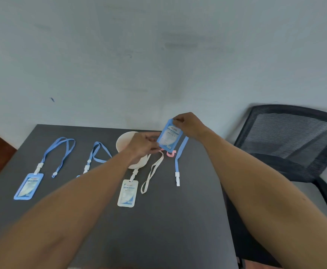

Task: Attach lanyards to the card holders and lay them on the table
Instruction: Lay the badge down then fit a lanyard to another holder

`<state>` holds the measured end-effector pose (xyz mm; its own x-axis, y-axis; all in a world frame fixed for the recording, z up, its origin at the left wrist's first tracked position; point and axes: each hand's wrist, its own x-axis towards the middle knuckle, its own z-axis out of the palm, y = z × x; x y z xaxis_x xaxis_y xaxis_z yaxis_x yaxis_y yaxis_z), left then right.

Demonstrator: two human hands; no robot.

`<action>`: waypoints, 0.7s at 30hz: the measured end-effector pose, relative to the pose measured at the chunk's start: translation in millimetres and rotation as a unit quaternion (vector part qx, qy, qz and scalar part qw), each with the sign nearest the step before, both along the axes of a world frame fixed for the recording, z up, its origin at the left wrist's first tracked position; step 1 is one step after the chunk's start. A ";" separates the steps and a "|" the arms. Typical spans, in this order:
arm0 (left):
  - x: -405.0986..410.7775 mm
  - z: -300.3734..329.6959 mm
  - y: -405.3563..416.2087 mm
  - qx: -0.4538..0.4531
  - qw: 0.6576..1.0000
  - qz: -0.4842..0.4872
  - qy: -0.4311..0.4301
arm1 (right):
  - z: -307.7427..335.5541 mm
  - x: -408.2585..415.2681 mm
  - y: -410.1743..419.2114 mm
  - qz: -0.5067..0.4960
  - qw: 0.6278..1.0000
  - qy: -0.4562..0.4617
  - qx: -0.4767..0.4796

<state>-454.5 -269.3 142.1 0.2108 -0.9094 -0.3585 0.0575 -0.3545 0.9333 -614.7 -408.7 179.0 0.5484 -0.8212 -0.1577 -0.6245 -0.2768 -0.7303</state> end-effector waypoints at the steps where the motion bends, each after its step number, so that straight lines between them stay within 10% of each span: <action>1: 4.6 4.4 -3.4 -0.003 1.000 0.007 -0.009 | 1.2 0.4 -1.5 -0.008 1.000 -0.004 0.000; 10: 34.6 29.2 -43.0 -0.056 0.986 0.121 -0.103 | 1.2 -19.2 -10.5 -0.072 0.988 -0.067 0.122; 21: 18.2 25.8 -35.7 -0.126 0.897 -0.079 -0.416 | 3.9 -28.1 -6.7 -0.087 0.982 -0.099 0.132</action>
<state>-436.3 -305.0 167.9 0.1721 -0.9815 0.0843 -0.7284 -0.0692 0.6816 -642.7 -415.4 182.9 0.4457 -0.8494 -0.2826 -0.4835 0.0372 -0.8746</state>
